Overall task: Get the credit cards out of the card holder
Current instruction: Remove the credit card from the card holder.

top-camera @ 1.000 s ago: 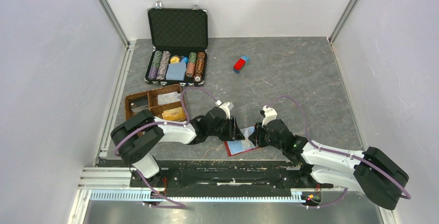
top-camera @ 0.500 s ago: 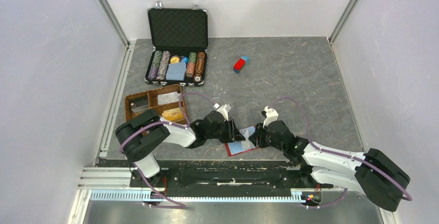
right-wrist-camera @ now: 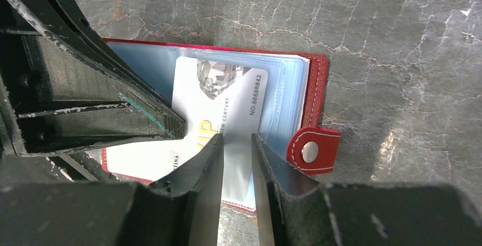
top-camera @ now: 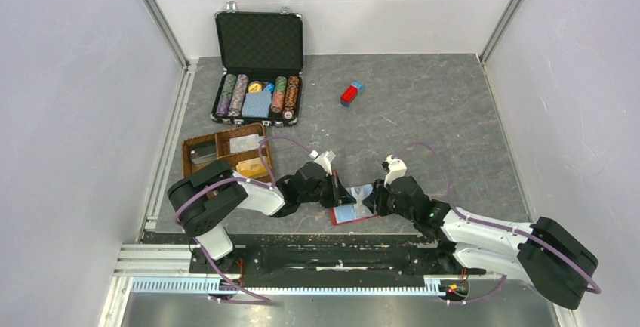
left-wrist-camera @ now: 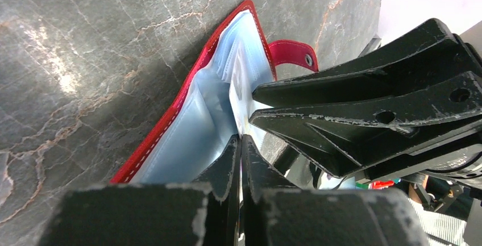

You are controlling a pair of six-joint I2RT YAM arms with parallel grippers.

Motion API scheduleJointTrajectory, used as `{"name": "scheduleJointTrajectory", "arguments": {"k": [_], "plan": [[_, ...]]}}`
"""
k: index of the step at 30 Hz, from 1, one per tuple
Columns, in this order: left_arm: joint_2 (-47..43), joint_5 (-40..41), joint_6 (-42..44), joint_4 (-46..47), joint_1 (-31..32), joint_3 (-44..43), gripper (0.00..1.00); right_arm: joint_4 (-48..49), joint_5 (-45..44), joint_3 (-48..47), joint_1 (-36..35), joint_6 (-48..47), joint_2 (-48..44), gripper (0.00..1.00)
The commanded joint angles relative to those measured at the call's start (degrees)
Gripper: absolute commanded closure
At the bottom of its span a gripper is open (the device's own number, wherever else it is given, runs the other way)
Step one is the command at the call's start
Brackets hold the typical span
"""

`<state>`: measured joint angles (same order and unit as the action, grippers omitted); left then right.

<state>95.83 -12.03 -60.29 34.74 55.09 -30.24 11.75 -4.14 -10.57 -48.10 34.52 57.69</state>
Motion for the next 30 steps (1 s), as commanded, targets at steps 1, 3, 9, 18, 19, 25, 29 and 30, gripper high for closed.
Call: {"name": "scheduleJointTrajectory", "arguments": {"k": [1, 3, 9, 18, 19, 25, 29, 30], "plan": [[-2.64, 1.73, -1.02, 1.91, 0.32, -0.13, 0.98, -2.10, 0.09, 1.37, 0.20, 0.56, 0.26, 0.73], [-3.59, 2.76, -0.46, 0.57, 0.35, 0.10, 0.98, -2.20, -0.11, 1.34, 0.27, 0.70, 0.17, 0.73], [-6.25, 4.95, 0.93, -3.05, -0.05, 0.54, 0.98, -2.62, -0.91, 1.41, 0.71, 0.69, 0.32, 0.73], [-10.71, 2.43, 1.54, -2.83, -4.56, 4.74, 0.98, -3.86, -1.12, 0.67, 1.90, -0.43, 0.09, 0.73], [-11.86, 1.99, 1.77, -3.48, -5.36, 5.32, 0.98, -4.05, -1.18, 0.62, 2.06, -0.73, -0.01, 0.73], [-21.67, 0.74, 7.62, -13.64, -9.38, 5.09, 0.98, -4.52, -0.38, -0.96, 3.04, -2.60, 0.16, 0.73], [-29.46, -0.78, 13.92, -24.70, -11.13, 2.33, 0.98, -6.26, 2.88, -4.36, 3.43, -8.47, -1.58, 0.71], [-31.32, -1.30, 15.88, -27.27, -11.22, 1.17, 0.98, -7.22, 3.82, -5.40, 3.45, -10.52, -2.45, 0.71]]}}
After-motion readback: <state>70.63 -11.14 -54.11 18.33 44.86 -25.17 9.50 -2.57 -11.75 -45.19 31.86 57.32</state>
